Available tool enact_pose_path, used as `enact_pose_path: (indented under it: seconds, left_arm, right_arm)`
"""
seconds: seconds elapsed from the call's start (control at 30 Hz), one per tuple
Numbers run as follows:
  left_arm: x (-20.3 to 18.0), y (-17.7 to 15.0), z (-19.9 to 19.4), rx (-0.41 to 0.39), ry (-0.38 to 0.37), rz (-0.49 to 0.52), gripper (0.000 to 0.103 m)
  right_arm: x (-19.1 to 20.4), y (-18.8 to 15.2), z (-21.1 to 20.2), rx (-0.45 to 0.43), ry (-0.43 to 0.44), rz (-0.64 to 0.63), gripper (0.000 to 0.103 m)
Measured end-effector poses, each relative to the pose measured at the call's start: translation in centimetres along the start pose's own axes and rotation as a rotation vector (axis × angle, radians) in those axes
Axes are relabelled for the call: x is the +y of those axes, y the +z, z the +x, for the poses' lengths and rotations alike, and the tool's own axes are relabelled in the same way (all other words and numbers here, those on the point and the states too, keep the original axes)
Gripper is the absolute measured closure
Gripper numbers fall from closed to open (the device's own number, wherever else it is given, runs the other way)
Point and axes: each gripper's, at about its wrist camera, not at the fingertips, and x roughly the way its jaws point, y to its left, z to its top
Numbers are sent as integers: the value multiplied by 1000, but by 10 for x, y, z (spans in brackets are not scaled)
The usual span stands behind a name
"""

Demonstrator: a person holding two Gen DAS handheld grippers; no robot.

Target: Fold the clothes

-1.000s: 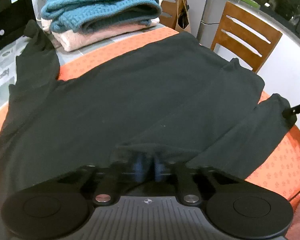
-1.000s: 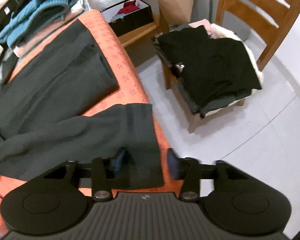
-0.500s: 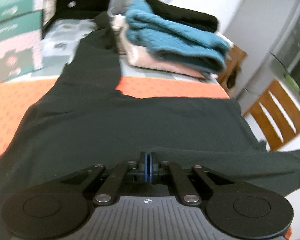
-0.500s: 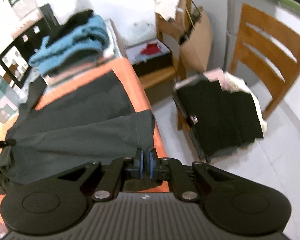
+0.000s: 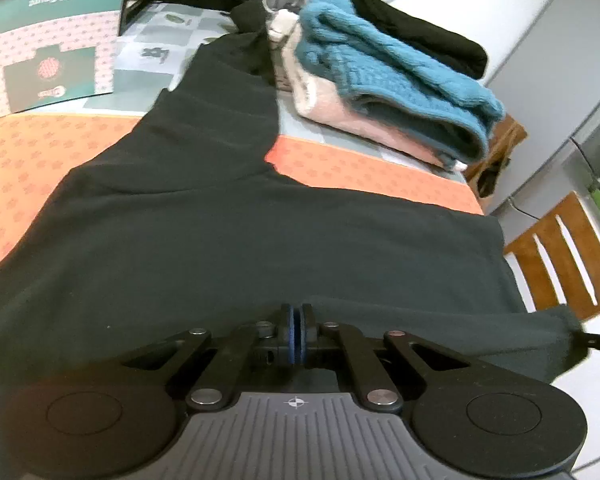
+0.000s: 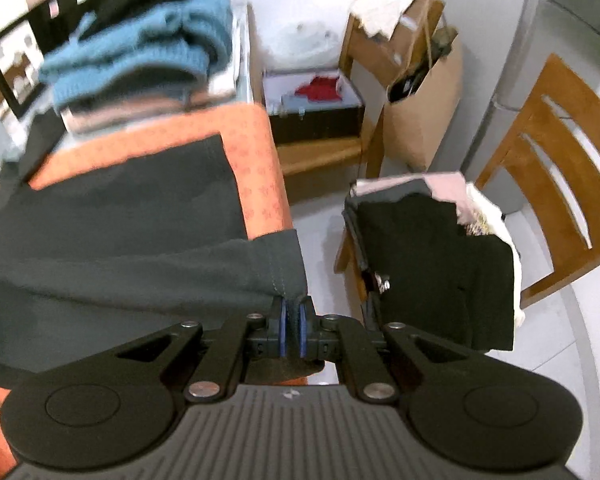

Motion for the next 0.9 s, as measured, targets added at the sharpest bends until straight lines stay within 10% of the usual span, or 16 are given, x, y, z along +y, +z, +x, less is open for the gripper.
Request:
enact_pose_path:
  seconds: [0.13, 0.37, 0.9]
  left_arm:
    - [3, 2, -20, -21, -18, 14, 55]
    - [37, -11, -87, -49, 54, -33, 54]
    - [99, -86, -117, 20, 302, -24, 55]
  right_arm:
    - [3, -7, 30, 46, -40, -20, 90]
    - [15, -9, 4, -24, -76, -52, 76]
    - [176, -21, -39, -9, 374, -388, 75]
